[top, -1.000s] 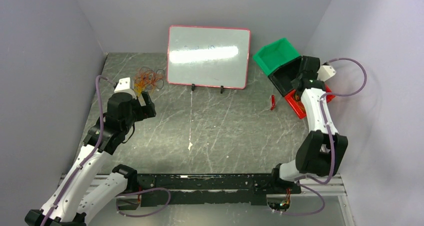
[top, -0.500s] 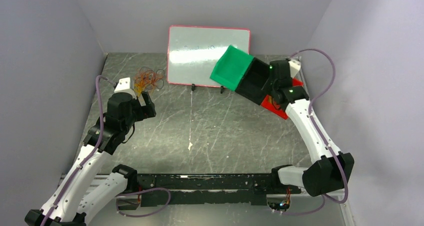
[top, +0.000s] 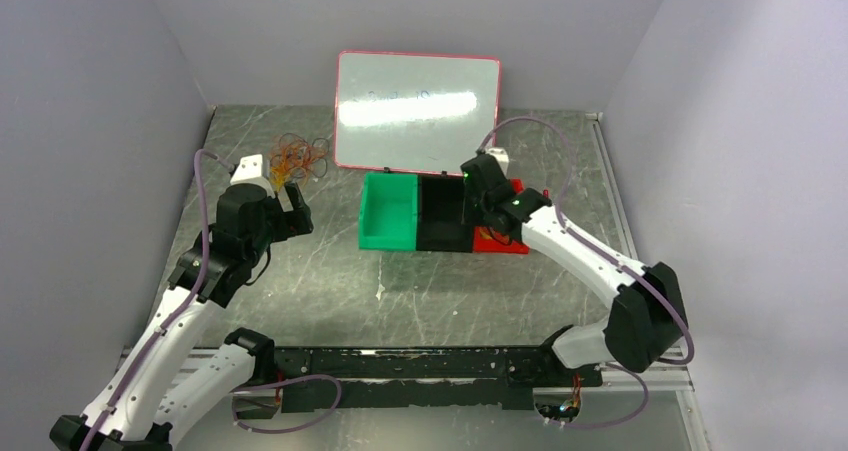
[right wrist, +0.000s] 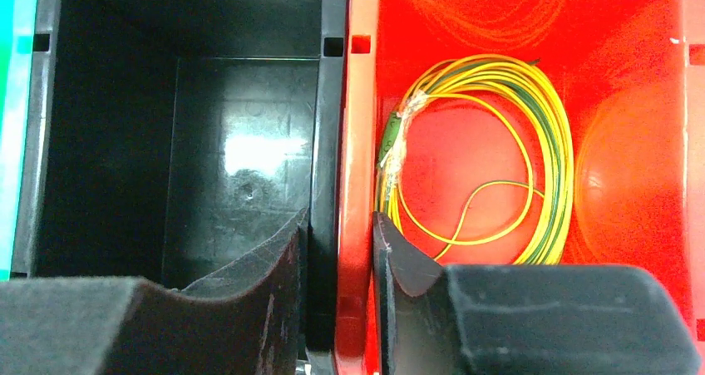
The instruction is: Untangle the cables
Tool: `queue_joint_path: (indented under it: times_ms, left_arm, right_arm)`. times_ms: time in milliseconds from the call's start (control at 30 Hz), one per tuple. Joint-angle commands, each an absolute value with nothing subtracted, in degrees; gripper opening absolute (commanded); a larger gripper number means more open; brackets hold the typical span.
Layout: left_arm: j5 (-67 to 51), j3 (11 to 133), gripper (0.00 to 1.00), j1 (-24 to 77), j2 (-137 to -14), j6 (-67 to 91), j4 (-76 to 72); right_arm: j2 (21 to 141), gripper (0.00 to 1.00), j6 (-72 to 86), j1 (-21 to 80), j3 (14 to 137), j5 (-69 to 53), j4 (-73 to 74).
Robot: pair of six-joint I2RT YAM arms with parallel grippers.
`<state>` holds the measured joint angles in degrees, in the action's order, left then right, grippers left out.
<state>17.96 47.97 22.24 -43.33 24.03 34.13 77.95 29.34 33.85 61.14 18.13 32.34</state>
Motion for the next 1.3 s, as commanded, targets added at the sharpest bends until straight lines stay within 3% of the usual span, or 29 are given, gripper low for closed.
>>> queue_joint_path:
  times_ms: [0,267,733,800,867,967,1267]
  left_arm:
    - [18.0,47.9,0.97,22.5,-42.5,24.2,33.8]
    - [17.9,48.1,0.96,22.6,-43.2,24.1,33.8]
    - [18.5,48.1,0.96,22.7,-43.6,24.2,34.0]
    - [18.9,48.1,0.97,22.7,-43.7,24.3,34.1]
    - [19.0,48.0,1.0,22.7,-43.6,24.2,34.0]
    - [18.3,47.3,0.99,22.7,-43.9,23.2,32.7]
    - [23.0,49.3,0.99,22.7,-47.5,22.5,31.9]
  right_arm:
    - [79.9,0.0,26.8,36.1,58.9,17.0,21.5]
    - [85.0,0.0,27.2,37.4,53.7,18.4,13.9]
    - [92.4,0.0,23.4,37.1,55.3,22.4,9.7]
    - [92.4,0.11,24.1,37.1,55.5,23.5,10.1]
    - [91.3,0.4,24.7,37.0,55.1,23.4,9.9]
    - [89.2,0.61,25.0,37.0,54.3,22.8,9.6]
    - [77.9,0.73,22.3,37.0,52.9,24.0,13.1]
